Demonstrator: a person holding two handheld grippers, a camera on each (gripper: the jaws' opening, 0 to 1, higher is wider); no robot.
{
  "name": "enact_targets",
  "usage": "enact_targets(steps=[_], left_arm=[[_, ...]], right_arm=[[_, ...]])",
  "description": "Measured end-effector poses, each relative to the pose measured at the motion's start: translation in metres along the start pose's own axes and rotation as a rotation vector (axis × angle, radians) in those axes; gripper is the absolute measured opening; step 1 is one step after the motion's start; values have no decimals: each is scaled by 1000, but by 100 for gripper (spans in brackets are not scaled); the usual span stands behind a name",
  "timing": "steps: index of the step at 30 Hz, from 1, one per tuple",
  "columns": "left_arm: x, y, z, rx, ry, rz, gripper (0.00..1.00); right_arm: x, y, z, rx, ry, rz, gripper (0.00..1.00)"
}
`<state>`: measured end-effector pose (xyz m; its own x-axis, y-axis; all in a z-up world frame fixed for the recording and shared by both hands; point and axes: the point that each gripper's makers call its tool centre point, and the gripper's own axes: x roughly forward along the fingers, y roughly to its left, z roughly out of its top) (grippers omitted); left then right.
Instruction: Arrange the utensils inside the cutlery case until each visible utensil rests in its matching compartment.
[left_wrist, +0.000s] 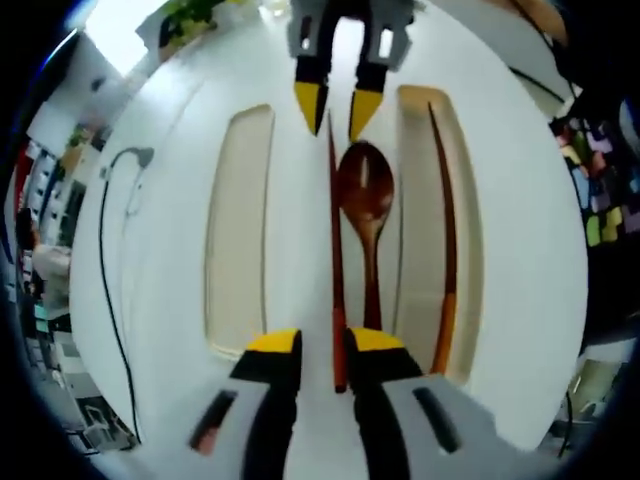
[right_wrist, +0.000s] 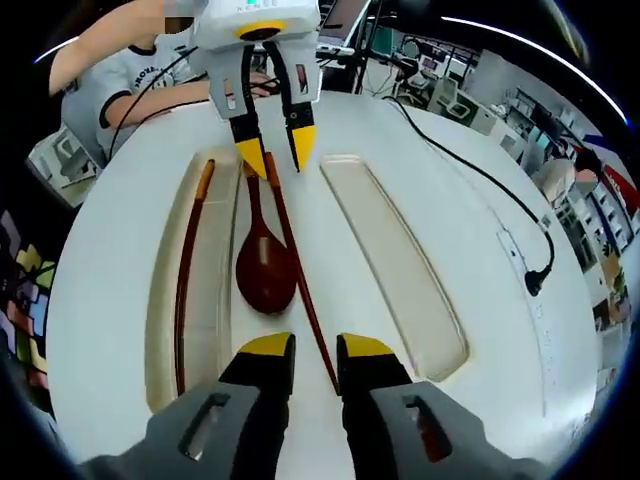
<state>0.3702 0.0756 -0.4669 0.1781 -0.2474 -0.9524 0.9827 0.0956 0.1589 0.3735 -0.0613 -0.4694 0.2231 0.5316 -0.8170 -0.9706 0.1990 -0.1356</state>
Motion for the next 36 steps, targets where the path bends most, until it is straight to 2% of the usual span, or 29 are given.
enact_targets(steps=[4,6,15,21,27,36], left_arm=[[2,1,0,-20,-2,-21,17],[3,-6,0,-60,-10,-59,15],[4,-6,0,-160,-5,-101,12],[3,-9,1,-135,-23,-95,11],[5,-8,2,-165,8,-81,8],[6,-8,2,-137,12,-67,6]], right_arm=[[1,10,0,-27,-1,29,4],[2,10,0,-48,-7,17,3],[5,5,6,88,-73,38,3],[10,7,15,121,-84,47,3],[10,7,15,136,-60,43,3],[9,7,14,157,-99,23,3]])
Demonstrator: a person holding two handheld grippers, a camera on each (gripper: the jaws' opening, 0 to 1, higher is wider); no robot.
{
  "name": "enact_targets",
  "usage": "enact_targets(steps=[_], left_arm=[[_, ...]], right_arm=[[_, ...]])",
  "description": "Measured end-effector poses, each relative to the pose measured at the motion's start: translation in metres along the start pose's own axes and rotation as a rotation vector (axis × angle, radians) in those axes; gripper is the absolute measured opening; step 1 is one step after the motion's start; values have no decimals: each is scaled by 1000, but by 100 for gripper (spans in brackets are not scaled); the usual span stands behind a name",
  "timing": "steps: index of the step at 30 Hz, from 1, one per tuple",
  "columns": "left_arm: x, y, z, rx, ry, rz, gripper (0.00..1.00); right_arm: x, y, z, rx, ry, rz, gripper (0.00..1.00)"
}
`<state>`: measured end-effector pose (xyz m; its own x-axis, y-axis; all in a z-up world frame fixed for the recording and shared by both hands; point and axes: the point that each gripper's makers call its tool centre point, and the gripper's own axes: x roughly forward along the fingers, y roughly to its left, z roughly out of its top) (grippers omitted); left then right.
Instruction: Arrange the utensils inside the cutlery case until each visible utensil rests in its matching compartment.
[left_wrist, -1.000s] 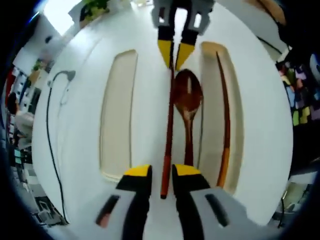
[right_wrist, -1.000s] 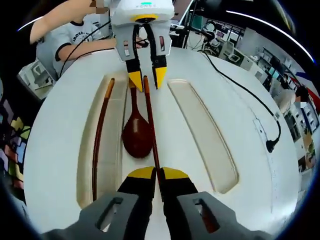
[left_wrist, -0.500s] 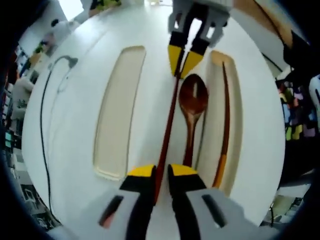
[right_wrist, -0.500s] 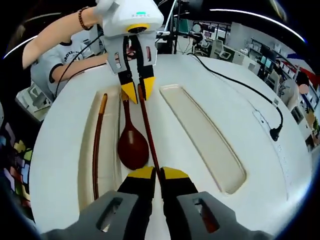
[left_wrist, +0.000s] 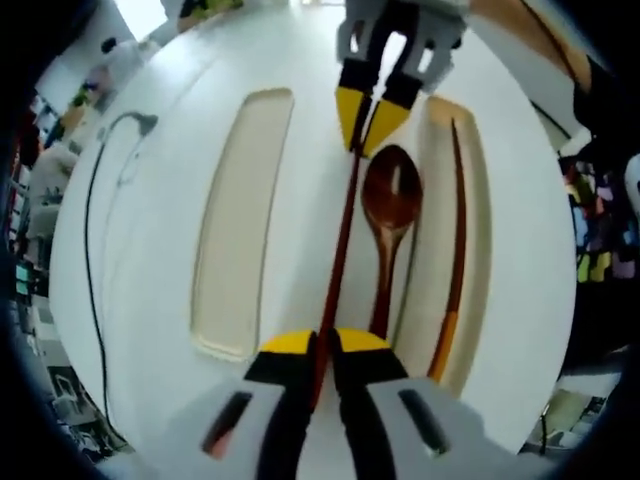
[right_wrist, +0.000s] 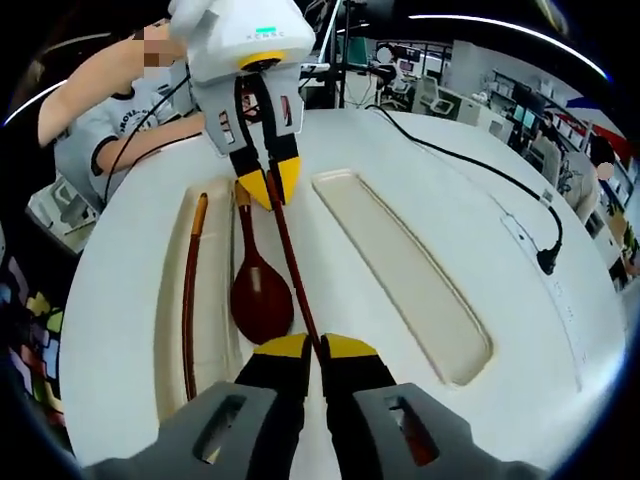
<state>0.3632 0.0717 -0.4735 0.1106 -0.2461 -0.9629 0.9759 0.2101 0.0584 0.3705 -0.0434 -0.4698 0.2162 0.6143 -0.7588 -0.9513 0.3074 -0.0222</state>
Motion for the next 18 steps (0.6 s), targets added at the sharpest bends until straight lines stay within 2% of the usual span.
enact_targets(steps=[4,9,18], left_arm=[[0,1,2,5,-18,5,6],[-3,2,12,28,-41,29,6],[-19,3,21,59,-42,69,6]], right_arm=[[0,-4,0,-45,10,-35,3],[-6,-12,-4,-80,38,-80,3],[-19,-12,1,-79,1,-108,3]])
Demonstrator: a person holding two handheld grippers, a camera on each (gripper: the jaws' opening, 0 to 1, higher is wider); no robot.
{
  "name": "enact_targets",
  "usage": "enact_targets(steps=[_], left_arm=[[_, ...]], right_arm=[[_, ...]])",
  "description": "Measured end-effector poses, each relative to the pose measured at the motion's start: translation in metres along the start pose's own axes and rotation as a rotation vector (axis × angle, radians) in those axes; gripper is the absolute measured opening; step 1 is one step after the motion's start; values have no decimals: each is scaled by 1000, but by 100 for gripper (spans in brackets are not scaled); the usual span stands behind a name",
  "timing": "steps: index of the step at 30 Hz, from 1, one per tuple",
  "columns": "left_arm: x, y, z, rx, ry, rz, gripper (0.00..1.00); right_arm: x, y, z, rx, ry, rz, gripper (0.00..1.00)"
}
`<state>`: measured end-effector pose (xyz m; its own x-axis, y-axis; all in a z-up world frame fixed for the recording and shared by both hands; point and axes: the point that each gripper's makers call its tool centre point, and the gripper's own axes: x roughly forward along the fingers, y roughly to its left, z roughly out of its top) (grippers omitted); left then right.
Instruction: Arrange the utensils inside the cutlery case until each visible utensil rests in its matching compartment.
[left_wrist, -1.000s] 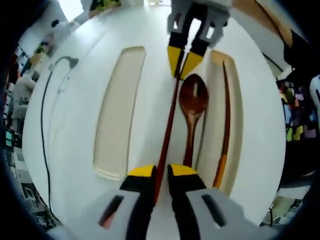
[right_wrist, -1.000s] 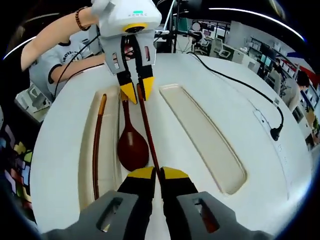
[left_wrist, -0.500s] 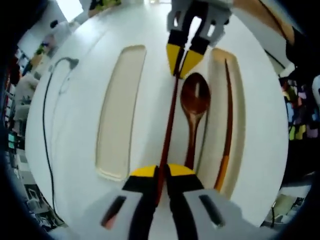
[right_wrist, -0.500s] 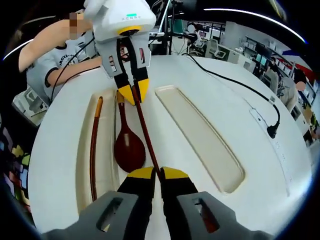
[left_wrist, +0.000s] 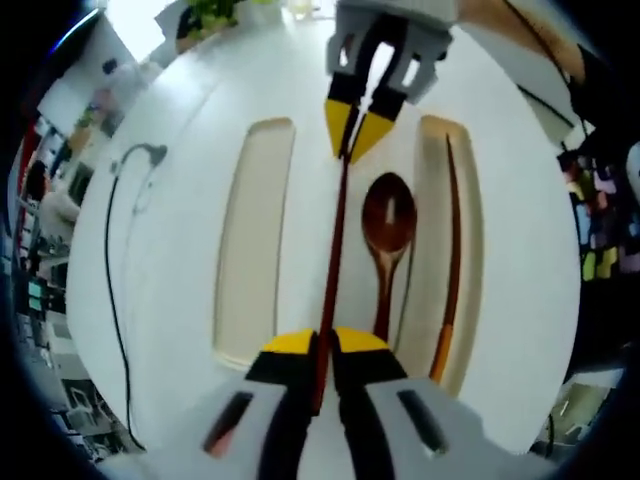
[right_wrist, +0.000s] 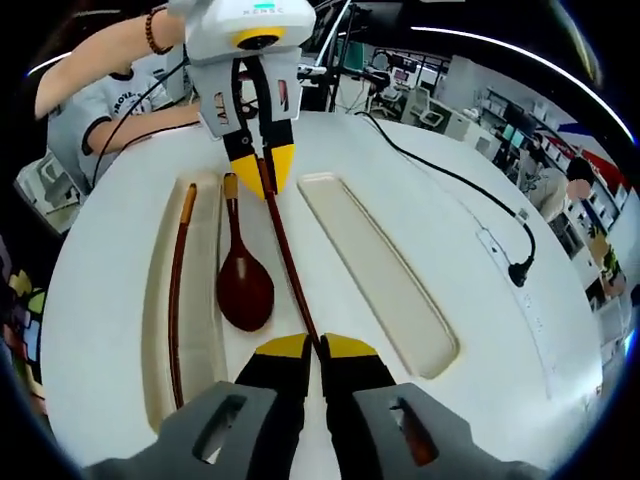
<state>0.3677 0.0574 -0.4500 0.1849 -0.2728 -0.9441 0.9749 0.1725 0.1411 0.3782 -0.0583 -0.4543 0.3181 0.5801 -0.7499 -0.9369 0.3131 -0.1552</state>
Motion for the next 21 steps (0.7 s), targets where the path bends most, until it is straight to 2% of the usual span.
enact_targets(steps=[10,15,21], left_arm=[[-18,-3,3,23,0,38,6],[-28,-15,7,45,-4,46,6],[-34,-32,10,98,2,31,6]], right_arm=[[-18,5,12,-32,-19,-22,3],[-27,14,11,-3,-21,-27,3],[-37,31,7,-19,-19,-22,3]])
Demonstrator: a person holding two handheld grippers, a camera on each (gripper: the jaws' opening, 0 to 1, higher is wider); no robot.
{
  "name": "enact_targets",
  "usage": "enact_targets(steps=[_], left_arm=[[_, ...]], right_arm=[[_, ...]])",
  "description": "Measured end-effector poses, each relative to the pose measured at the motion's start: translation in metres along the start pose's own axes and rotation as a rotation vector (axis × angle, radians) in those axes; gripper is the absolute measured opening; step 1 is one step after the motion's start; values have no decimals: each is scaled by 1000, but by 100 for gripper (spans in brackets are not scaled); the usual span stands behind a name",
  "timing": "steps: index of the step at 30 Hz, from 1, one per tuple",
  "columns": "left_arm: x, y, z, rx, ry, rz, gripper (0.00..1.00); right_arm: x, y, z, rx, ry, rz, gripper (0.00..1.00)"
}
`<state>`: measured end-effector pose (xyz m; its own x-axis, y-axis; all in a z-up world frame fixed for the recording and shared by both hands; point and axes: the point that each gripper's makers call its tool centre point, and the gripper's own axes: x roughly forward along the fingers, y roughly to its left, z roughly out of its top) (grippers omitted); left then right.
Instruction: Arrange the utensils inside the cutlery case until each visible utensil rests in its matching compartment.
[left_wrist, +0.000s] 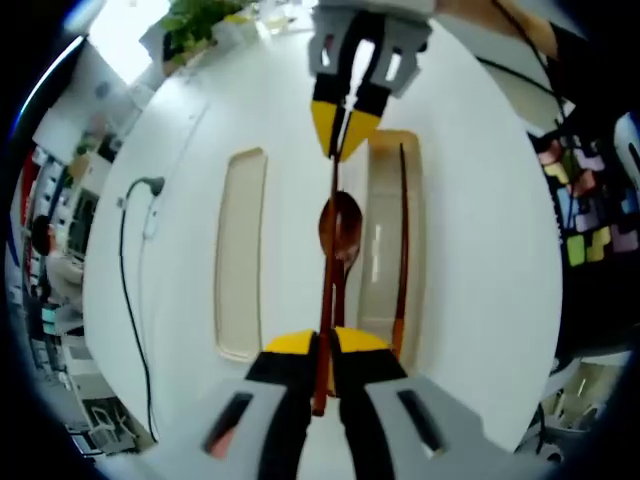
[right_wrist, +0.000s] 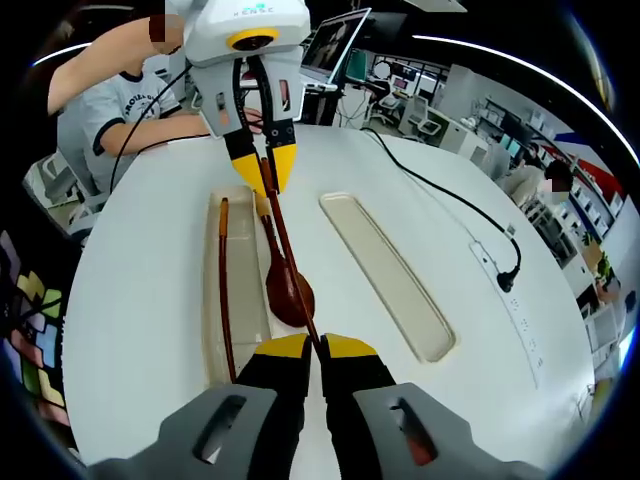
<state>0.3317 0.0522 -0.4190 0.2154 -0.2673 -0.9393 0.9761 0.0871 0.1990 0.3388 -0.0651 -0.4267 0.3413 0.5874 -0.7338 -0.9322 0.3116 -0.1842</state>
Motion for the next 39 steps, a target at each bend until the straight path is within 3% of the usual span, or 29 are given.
enact_targets(steps=[16,24,28,32,39], left_arm=[[4,-29,-4,19,-10,-68,6],[5,-35,-6,26,-11,-84,6],[8,-38,-4,11,-43,-101,6],[14,-36,-10,24,-15,-83,6],[22,-39,-9,22,-24,-105,6]], right_arm=[[-14,36,-4,-3,38,56,2],[-15,38,-8,20,45,67,2],[-9,40,-16,55,65,92,2],[-9,36,-24,60,101,72,0],[-12,34,-30,76,102,68,0]])
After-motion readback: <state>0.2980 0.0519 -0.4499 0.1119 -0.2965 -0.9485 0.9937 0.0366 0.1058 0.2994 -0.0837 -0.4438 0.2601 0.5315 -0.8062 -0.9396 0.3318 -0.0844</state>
